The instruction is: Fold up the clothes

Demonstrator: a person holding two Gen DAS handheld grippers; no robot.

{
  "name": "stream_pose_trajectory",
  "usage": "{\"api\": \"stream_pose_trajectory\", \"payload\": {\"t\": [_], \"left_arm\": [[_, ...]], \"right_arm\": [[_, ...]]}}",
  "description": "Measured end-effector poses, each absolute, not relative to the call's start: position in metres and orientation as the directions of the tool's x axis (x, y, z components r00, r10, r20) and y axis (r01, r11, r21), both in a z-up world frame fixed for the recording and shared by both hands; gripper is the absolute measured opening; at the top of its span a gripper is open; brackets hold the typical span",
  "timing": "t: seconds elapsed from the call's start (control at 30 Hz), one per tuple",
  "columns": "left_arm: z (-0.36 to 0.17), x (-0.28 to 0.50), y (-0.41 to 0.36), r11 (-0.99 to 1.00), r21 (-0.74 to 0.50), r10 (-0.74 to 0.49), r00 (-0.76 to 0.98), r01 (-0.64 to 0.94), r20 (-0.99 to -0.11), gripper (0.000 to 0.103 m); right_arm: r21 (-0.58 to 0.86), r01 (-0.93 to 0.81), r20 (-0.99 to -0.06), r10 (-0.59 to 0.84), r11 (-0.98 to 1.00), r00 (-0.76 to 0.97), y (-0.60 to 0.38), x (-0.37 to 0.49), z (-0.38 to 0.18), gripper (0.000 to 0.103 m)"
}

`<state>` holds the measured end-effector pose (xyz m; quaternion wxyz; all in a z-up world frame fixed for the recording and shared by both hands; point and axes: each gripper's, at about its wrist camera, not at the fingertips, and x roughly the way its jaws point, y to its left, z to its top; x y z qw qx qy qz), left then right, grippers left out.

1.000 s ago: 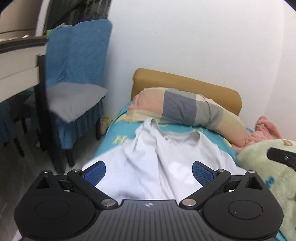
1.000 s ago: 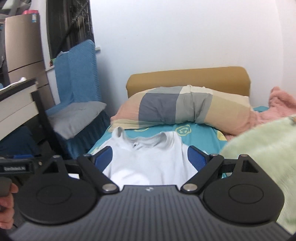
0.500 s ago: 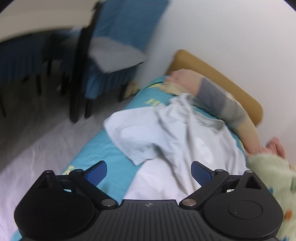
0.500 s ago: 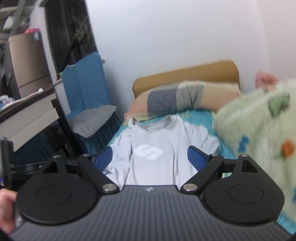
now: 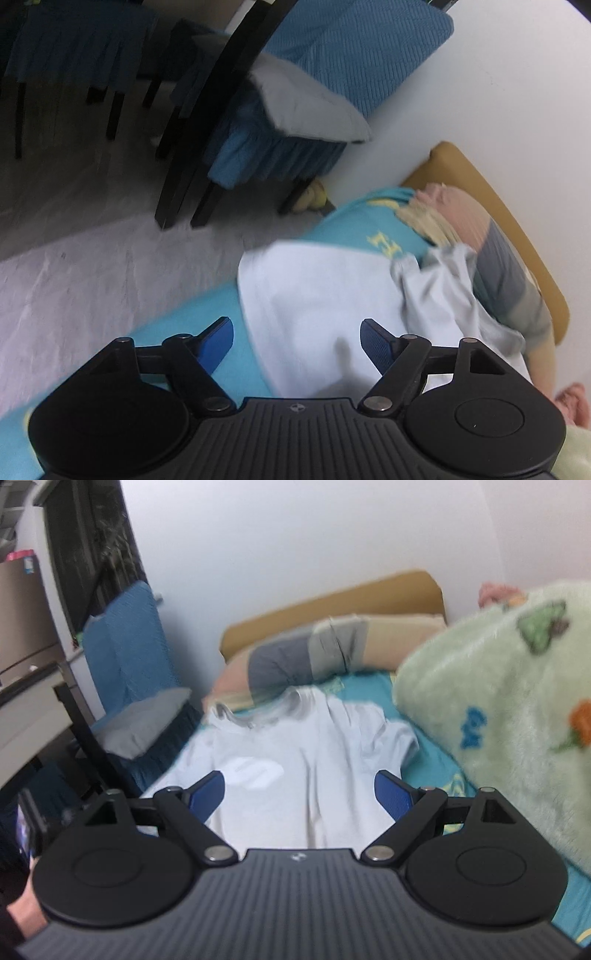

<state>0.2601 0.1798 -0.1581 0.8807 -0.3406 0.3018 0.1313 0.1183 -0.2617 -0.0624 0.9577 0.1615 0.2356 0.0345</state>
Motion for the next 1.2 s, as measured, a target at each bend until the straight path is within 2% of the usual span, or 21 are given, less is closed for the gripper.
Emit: {"api": "stream_pose_trajectory", "payload": {"t": [0.1,0.2,0.33,0.37,0.43,0.57,0.77,0.8,0.83,0.87,0.9,0.97,1.03,1.07,1.13,1.2], "left_arm": [[-0.167,0.286,0.187,0.743,-0.495,0.058,0.78,-0.451,-0.623,0.068],[-0.172,0.313,0.195,0.775,-0.445,0.066,0.757,-0.45,-0.65,0.049],[-0.163,0.351,0.201,0.881,-0.303,0.047,0.706,-0.362,-0.707,0.002],[-0.156,0.362,0.199,0.917,-0.225,0.069,0.687,-0.329,-0.724,0.001],[-0.133,0.377,0.197,0.96,-0.102,0.116,0.701,-0.261,-0.703,0.001],[-0.079,0.403,0.204,0.962,0.024,0.227,0.752,-0.271,-0.618,0.001],[-0.081,0.411,0.206,0.915,0.264,0.403,0.718,-0.305,-0.568,0.004],[-0.081,0.413,0.206,0.901,0.303,0.431,0.711,-0.31,-0.556,0.008],[-0.081,0.414,0.207,0.886,0.341,0.458,0.704,-0.314,-0.542,0.018],[-0.082,0.415,0.207,0.869,0.379,0.485,0.698,-0.318,-0.528,0.036],[-0.082,0.417,0.208,0.851,0.415,0.511,0.691,-0.321,-0.512,0.042],[-0.08,0.402,0.209,0.872,0.335,0.489,0.655,-0.356,-0.576,0.042],[-0.069,0.375,0.205,0.916,0.19,0.388,0.659,-0.355,-0.644,0.043],[-0.063,0.357,0.2,0.93,0.138,0.342,0.668,-0.339,-0.661,0.05],[-0.052,0.319,0.181,0.942,0.104,0.301,0.662,-0.32,-0.687,0.057],[-0.041,0.274,0.164,0.96,0.058,0.233,0.665,-0.274,-0.709,0.058]], "right_arm": [[0.339,0.027,-0.487,0.151,0.94,0.86,-0.262,0.134,-0.082,0.089],[0.337,0.042,-0.512,0.146,0.941,0.847,-0.258,0.147,-0.094,0.089],[0.332,0.055,-0.522,0.135,0.942,0.842,-0.252,0.159,-0.1,0.089],[0.335,0.056,-0.522,0.136,0.94,0.842,-0.251,0.161,-0.099,0.089],[0.342,0.055,-0.522,0.141,0.938,0.841,-0.248,0.166,-0.099,0.089],[0.311,0.038,-0.518,0.136,0.95,0.844,-0.24,0.173,-0.1,0.089],[0.257,0.021,-0.516,0.118,0.966,0.848,-0.231,0.174,-0.101,0.089],[0.243,0.018,-0.515,0.114,0.97,0.85,-0.229,0.174,-0.101,0.089],[0.228,0.016,-0.512,0.106,0.974,0.852,-0.228,0.173,-0.101,0.089],[0.211,0.015,-0.508,0.097,0.977,0.856,-0.227,0.172,-0.1,0.089],[0.2,0.011,-0.502,0.093,0.98,0.86,-0.227,0.171,-0.099,0.089],[0.188,0.004,-0.495,0.091,0.982,0.864,-0.225,0.169,-0.098,0.089],[0.191,-0.002,-0.492,0.098,0.982,0.865,-0.224,0.169,-0.098,0.089],[0.194,-0.006,-0.491,0.102,0.981,0.865,-0.224,0.169,-0.097,0.089],[0.195,-0.014,-0.483,0.108,0.981,0.869,-0.222,0.167,-0.094,0.089],[0.196,-0.021,-0.474,0.113,0.98,0.873,-0.221,0.163,-0.091,0.089]]}}
